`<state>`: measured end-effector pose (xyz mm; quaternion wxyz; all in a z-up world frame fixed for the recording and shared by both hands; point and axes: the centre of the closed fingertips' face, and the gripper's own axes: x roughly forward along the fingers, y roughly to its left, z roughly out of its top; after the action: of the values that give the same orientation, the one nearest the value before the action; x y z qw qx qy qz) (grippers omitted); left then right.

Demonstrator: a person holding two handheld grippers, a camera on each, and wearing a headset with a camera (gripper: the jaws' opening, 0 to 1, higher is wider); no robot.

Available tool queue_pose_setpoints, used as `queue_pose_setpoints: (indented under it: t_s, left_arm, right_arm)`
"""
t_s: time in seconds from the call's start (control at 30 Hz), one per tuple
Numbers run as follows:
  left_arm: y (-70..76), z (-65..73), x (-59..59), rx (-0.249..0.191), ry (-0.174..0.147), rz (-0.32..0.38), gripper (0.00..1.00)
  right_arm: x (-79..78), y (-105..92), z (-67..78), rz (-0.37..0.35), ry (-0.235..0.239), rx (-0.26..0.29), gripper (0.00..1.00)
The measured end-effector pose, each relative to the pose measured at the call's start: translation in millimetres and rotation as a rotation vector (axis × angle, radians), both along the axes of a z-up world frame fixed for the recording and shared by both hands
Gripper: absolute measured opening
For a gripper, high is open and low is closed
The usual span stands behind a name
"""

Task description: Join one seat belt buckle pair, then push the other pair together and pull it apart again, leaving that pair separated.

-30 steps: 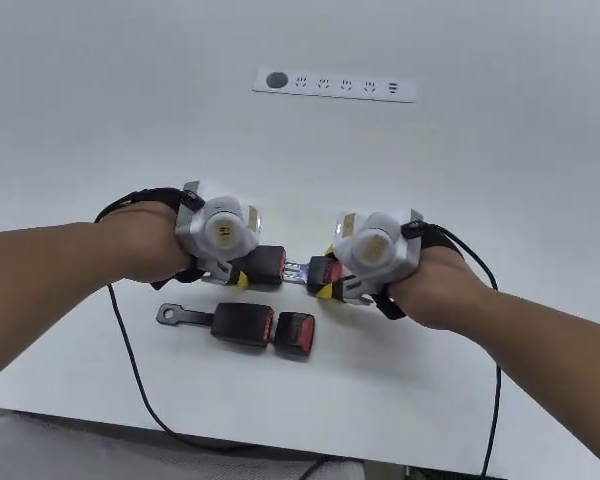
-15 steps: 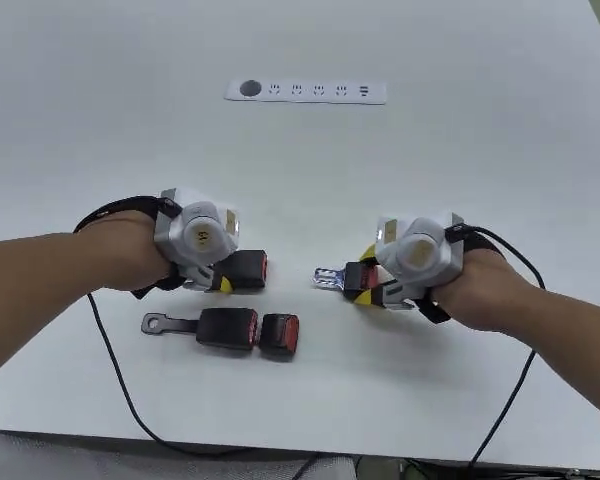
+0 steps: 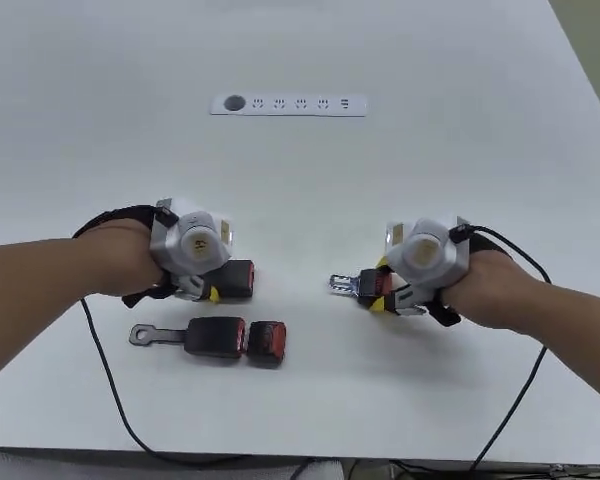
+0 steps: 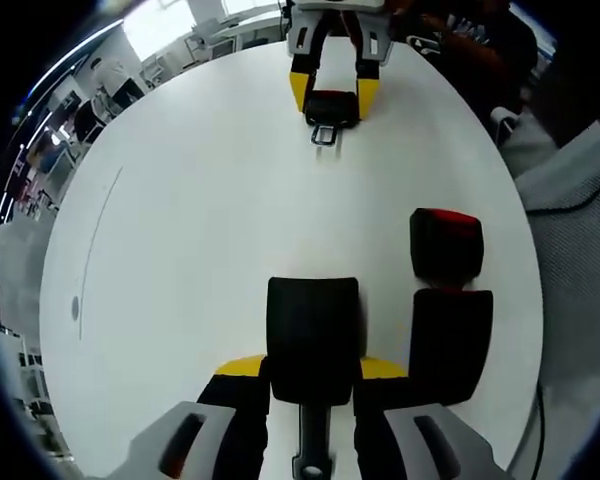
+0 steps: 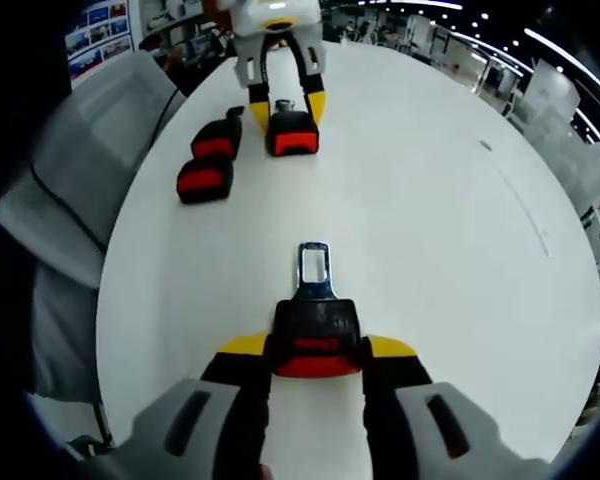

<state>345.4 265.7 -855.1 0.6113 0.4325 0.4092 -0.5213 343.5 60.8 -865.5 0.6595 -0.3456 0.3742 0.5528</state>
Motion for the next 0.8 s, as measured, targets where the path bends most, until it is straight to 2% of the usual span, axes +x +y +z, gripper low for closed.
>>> queue_pose_setpoints:
  t_s: [0.03,0.07,0.1,0.17,0.23,0.37,0.4,0.47,0.53,0.6,0.67,0.73,0.77,0.8]
  left_arm:
    - [0.3,0.3,0.0,0.001,-0.003,0.011,0.32]
    - [0.6,0.9,-0.5,-0.001,-0.011,0.017,0.32]
    - [1.7,1.6,-0.3,-0.001,-0.022,0.018,0.33]
    - [5.5,4.2,-1.0,0.006,-0.049,-0.021,0.35]
    - [9.0,8.9,-2.4,-0.003,-0.059,-0.013,0.38]
    - [19.7,23.3,-8.4,-0.051,-0.099,0.046,0.39]
    - [21.3,29.2,-9.6,-0.092,-0.127,0.082,0.41]
    - [27.0,37.0,-18.5,-0.126,-0.141,0.135,0.48]
    - [33.5,45.1,-28.9,-0.147,-0.165,0.160,0.52]
    - [49.5,49.7,-46.5,-0.168,-0.177,0.219,0.55]
    - [61.9,55.3,-61.4,-0.184,-0.185,0.272,0.62]
    - [71.8,65.5,-70.3,-0.209,-0.225,0.330,0.70]
    - [74.1,66.9,-71.9,-0.214,-0.230,0.342,0.73]
    - [83.3,67.7,-74.1,-0.239,-0.248,0.383,0.76]
  right_arm:
    - [-0.2,0.7,0.2,-0.027,0.007,0.008,0.37]
    - [-0.7,0.2,0.3,-0.018,-0.002,0.011,0.37]
    - [0.7,-1.1,1.1,-0.010,-0.031,0.006,0.39]
    - [-2.4,-4.0,4.7,-0.018,-0.045,-0.001,0.42]
    - [-4.5,-3.1,14.0,-0.039,-0.072,0.034,0.45]
    - [-16.2,-7.6,30.6,-0.069,-0.109,0.065,0.51]
    - [-22.4,-9.1,34.5,-0.083,-0.112,0.074,0.52]
    - [-32.6,-9.7,40.4,-0.098,-0.117,0.096,0.55]
    - [-43.4,-10.2,45.5,-0.107,-0.120,0.112,0.56]
    - [-58.7,-12.3,49.6,-0.138,-0.117,0.133,0.59]
    - [-69.1,-12.1,55.1,-0.148,-0.133,0.147,0.64]
    - [-76.1,-12.6,61.3,-0.164,-0.147,0.157,0.69]
    - [-76.8,-13.4,64.5,-0.179,-0.159,0.166,0.72]
    - [-78.0,-14.1,67.3,-0.195,-0.167,0.176,0.74]
